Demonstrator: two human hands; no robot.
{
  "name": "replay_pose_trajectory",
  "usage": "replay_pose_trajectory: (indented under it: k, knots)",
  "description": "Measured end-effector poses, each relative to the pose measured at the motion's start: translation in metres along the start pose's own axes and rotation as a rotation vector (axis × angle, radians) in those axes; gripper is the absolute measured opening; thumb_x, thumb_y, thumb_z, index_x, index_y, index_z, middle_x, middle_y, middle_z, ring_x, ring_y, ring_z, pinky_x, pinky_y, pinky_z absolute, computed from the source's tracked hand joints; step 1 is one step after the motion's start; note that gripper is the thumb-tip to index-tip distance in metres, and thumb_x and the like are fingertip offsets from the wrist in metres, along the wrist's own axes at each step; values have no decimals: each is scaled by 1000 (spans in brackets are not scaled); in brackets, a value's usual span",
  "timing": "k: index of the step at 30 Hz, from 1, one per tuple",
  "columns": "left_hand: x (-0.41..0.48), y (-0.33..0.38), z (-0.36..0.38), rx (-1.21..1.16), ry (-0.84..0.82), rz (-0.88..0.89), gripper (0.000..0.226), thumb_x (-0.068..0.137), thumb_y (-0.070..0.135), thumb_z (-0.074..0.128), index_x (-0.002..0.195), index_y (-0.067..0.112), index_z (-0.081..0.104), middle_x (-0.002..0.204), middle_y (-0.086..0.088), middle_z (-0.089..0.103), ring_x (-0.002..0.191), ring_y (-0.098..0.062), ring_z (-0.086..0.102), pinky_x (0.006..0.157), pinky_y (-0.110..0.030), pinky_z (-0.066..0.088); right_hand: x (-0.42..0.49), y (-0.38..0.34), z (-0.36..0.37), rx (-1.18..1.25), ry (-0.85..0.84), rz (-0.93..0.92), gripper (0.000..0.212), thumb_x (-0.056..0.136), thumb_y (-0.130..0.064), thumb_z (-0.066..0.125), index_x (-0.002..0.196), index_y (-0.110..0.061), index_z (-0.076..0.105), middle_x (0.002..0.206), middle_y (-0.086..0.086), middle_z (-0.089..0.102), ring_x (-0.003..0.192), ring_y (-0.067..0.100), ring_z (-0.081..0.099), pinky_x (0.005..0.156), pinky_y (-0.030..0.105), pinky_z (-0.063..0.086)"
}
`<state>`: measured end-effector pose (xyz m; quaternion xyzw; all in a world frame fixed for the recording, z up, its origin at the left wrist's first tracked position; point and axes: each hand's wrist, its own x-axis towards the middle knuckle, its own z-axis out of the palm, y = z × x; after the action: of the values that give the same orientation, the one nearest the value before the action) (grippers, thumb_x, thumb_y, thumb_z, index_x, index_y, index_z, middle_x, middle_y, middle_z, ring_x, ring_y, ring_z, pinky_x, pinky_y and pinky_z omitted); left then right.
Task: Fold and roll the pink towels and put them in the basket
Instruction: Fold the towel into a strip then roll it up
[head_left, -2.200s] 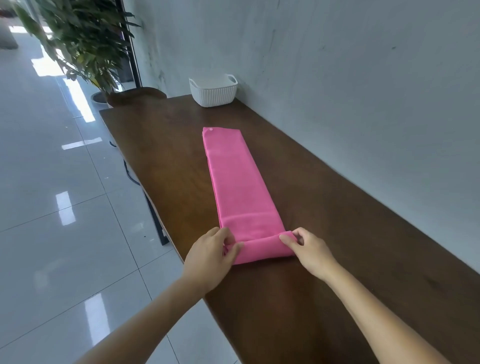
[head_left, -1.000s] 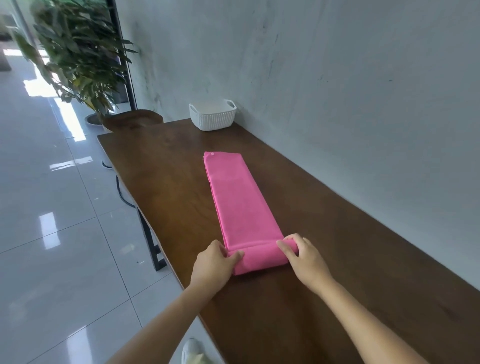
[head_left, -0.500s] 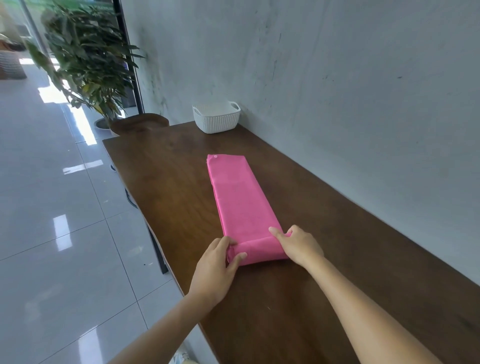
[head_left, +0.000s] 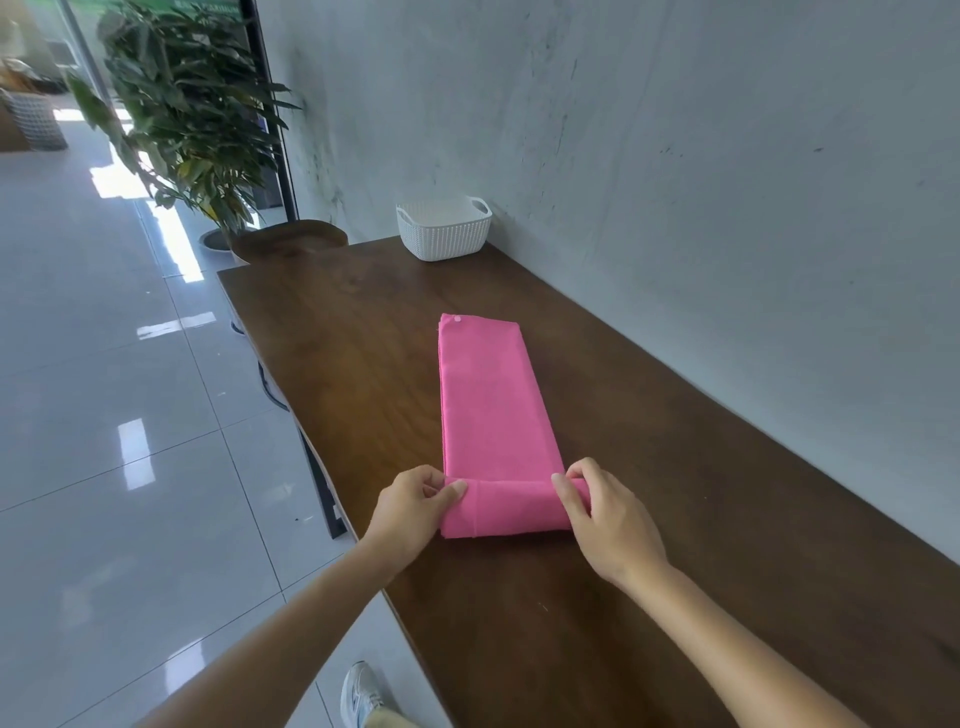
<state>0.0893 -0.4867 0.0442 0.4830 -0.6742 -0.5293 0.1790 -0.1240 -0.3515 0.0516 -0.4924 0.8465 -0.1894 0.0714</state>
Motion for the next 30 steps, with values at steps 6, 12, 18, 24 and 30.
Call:
replay_pose_trajectory:
  k: [6,12,18,24,30]
  knots:
    - [2,-3,-10,-4,-24,-77,25,95,41,66,98,16,68,92,-1,72,77,-15,70,60,-19,55,-25,7,16,59,-14,-78,73,92,-78,19,141,-30,44,136,-14,41,111,3,52,75,14,40]
    - [0,0,-3,345,136,-37,27,99,48,58,103,22,61,95,5,65,77,-11,65,63,-22,53,-16,-1,19,91,-16,-28,71,88,-84,17,131,-34,43,126,-13,49,99,5,56,63,12,45]
    - [-5,-2,-5,303,191,218,7,101,33,58,97,30,63,101,12,64,91,-9,61,82,-30,59,10,-10,9,62,-102,51,58,92,-77,22,113,-30,50,107,-9,59,84,4,56,54,19,37]
    - [-9,-3,-7,390,46,281,52,92,58,61,134,28,49,121,12,56,100,-6,57,86,-23,54,37,-21,2,6,-203,144,62,97,-73,18,115,-22,49,101,-3,62,77,10,56,53,26,35]
    - [0,-2,-7,382,-12,271,65,88,64,62,140,28,43,124,12,53,106,-7,55,92,-26,53,46,-28,6,0,-31,185,45,101,-62,31,102,-22,52,102,-3,56,81,13,55,55,26,36]
